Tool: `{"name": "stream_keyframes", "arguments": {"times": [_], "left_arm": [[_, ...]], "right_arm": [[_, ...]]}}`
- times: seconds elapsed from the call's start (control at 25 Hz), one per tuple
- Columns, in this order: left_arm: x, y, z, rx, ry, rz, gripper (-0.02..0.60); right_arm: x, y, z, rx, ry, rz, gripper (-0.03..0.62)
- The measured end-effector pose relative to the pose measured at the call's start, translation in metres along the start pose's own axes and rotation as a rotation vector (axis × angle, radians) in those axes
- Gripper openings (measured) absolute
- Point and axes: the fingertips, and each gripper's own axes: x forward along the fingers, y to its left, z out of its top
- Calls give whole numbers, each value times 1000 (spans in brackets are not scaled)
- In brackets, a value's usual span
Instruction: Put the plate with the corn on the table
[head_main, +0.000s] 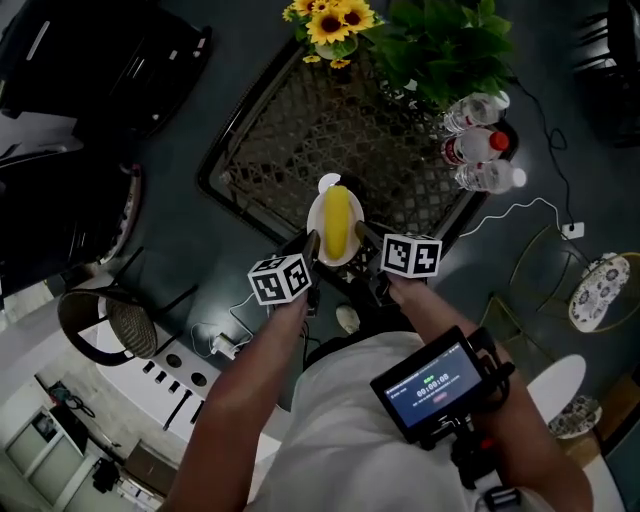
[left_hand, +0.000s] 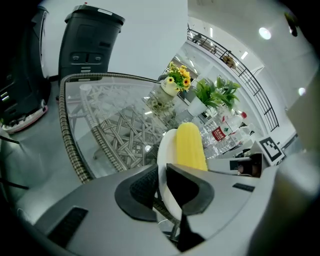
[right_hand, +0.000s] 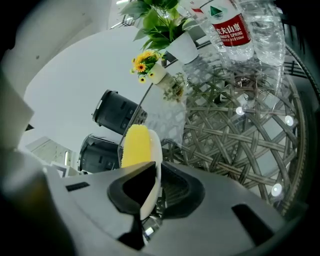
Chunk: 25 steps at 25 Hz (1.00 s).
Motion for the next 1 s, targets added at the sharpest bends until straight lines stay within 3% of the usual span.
{"name": "stream_keyframes", "arguments": {"times": [0.64,1.0], "left_arm": [[35,9,39,105,14,87,55],[35,7,37,128,21,92,55]], "right_arm": [[30,-9,39,-10,-54,-36,37],[30,-5,38,-166,-50,-76,38]]}}
